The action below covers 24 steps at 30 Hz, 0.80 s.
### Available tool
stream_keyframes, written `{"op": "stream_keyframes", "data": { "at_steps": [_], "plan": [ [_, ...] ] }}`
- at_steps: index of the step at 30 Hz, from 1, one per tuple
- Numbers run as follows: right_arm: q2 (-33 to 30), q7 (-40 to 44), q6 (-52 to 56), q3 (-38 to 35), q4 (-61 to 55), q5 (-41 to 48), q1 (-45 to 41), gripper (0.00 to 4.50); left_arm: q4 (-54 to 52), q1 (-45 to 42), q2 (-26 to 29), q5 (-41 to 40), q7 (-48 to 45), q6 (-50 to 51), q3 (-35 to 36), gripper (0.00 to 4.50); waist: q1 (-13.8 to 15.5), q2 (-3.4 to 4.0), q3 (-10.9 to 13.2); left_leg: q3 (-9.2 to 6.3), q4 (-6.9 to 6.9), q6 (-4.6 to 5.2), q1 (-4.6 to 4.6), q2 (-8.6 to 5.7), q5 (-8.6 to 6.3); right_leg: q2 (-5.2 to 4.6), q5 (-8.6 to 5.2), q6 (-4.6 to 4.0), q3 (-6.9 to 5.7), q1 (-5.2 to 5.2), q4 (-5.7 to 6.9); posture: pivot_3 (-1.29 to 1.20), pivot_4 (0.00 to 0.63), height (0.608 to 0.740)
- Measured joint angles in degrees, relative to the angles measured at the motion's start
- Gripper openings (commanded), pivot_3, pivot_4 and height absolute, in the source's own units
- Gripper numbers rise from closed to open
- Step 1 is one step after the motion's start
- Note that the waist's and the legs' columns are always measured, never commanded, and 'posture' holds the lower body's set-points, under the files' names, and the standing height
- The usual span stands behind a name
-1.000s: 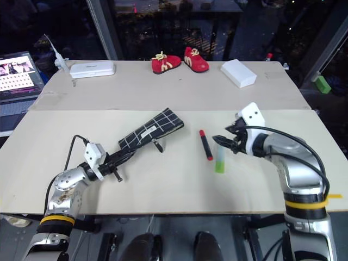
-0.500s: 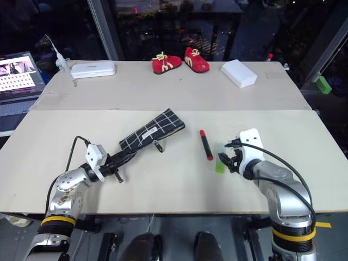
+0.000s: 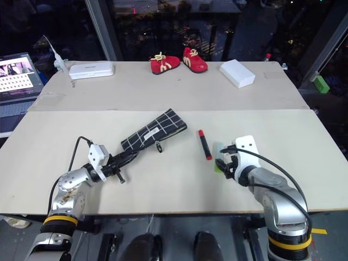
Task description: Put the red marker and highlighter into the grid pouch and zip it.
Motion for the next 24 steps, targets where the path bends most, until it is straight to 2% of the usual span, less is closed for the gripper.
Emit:
{"op": "stream_keyframes", "data": {
  "at_steps": [8, 15, 19, 24],
  "plan": [
    [2.0, -1.4, 1.8, 2.1, -1.9, 0.1, 0.9, 3.25, 0.0, 0.3, -0.3, 0.0, 0.1, 0.0, 0.0, 0.0, -0.1, 0.0, 0.0, -0.03, 0.0, 0.0, 0.0, 0.0, 0.0, 0.0, 0.0, 0.01, 0.01, 0.01, 0.0, 0.0, 0.15, 0.74],
    [1.1, -1.7, 2.5, 2.5, -1.9, -0.1, 0.4, 3.25, 0.0, 0.6, -0.9, 0.0, 0.4, 0.0, 0.0, 0.0, -0.1, 0.0, 0.0, -0.04, 0.0, 0.0, -0.01, -0.01, 0.0, 0.0, 0.0, 0.0, 0.0, 0.01, 0.0, 0.0, 0.15, 0.74],
    [0.1, -2.4, -0.6, 5.0, -1.2, -1.4, 3.6, 3.25, -0.1, 0.8, -1.2, -0.1, 0.6, 0.0, 0.0, 0.0, -0.1, -0.03, 0.0, -0.04, 0.0, 0.0, 0.02, -0.01, 0.0, 0.0, -0.01, 0.01, 0.0, 0.03, -0.01, 0.0, 0.15, 0.74],
    [0.1, -2.8, -5.9, 6.1, 0.8, -2.4, 5.7, 3.25, -0.1, 0.8, -1.2, -0.1, 0.8, 0.1, 0.0, 0.0, -0.1, -0.58, -0.4, -0.07, 0.0, 0.0, 0.11, 0.05, 0.0, 0.0, -0.02, 0.02, -0.01, 0.16, -0.03, 0.0, 0.15, 0.74]
  ]
}}
